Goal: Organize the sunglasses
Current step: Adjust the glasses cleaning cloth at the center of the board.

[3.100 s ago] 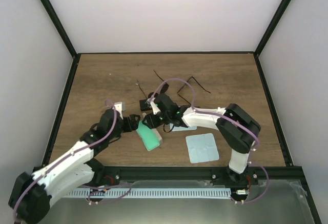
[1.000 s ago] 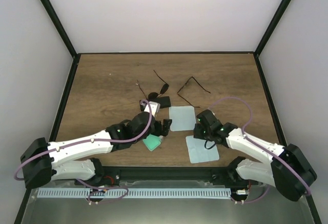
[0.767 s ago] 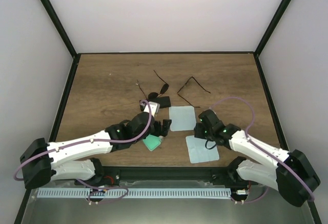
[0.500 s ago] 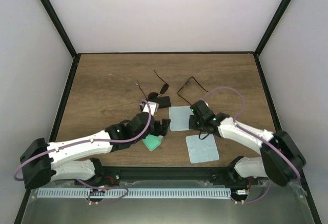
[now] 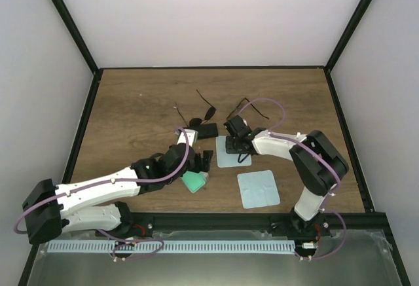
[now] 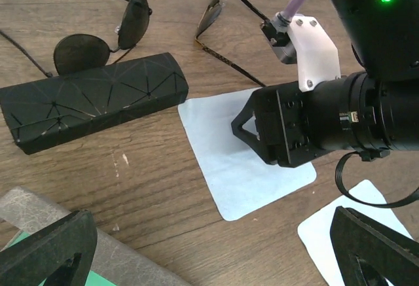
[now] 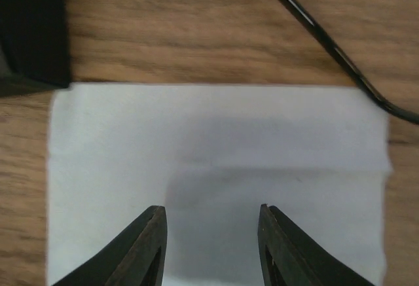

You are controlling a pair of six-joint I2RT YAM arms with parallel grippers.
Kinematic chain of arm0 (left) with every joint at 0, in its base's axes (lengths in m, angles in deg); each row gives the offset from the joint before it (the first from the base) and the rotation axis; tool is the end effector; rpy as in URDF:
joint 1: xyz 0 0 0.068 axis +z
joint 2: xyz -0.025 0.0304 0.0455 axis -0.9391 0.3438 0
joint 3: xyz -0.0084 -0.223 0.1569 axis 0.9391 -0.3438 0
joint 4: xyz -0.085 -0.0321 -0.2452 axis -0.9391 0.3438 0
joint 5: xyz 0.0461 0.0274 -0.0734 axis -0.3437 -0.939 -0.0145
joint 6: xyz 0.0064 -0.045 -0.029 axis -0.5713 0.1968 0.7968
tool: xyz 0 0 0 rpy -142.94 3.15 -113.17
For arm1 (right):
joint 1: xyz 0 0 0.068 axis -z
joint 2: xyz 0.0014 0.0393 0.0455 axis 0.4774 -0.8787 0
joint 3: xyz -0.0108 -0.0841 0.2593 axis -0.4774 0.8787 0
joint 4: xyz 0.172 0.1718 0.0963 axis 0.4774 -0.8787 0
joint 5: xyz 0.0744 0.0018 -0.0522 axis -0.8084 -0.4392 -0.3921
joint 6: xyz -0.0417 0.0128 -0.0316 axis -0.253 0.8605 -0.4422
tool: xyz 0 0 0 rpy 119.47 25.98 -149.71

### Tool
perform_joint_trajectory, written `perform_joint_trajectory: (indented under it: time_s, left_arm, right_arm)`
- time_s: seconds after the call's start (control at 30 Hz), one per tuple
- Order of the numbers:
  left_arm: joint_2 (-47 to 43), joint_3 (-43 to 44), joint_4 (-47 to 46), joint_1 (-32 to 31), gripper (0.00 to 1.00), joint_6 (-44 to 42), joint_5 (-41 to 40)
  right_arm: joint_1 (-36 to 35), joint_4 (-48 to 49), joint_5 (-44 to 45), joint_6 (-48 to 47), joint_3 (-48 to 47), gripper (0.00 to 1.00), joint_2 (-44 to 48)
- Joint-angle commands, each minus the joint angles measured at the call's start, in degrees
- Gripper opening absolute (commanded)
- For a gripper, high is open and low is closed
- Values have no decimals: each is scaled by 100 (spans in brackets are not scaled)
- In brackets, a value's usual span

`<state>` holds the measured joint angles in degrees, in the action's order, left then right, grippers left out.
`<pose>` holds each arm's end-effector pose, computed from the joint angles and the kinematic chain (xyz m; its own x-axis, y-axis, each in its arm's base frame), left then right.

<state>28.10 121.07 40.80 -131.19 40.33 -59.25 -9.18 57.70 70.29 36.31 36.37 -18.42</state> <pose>0.1271 -0.2040 0.2410 -0.6300 0.0031 -0.7766 0.3656 0.8834 -0.2930 0.2532 0.1887 0.1422 -0.8958 -0.0125 -0.4443 -0.0736 0.9900 0.1204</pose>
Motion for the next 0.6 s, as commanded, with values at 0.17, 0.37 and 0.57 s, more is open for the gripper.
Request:
perform_joint_trajectory:
  time_s: [0.17, 0.37, 0.57]
  left_arm:
    - [106, 62, 255, 121, 100, 77, -409]
    - [259, 37, 246, 344, 100, 138, -368]
    - [418, 35, 172, 469, 100, 150, -220]
  right_arm:
    - [10, 446, -577, -30, 280, 39, -126]
    - [-130, 443, -647, 102, 757, 40, 463]
    - [-184, 376, -334, 133, 989, 46, 1024]
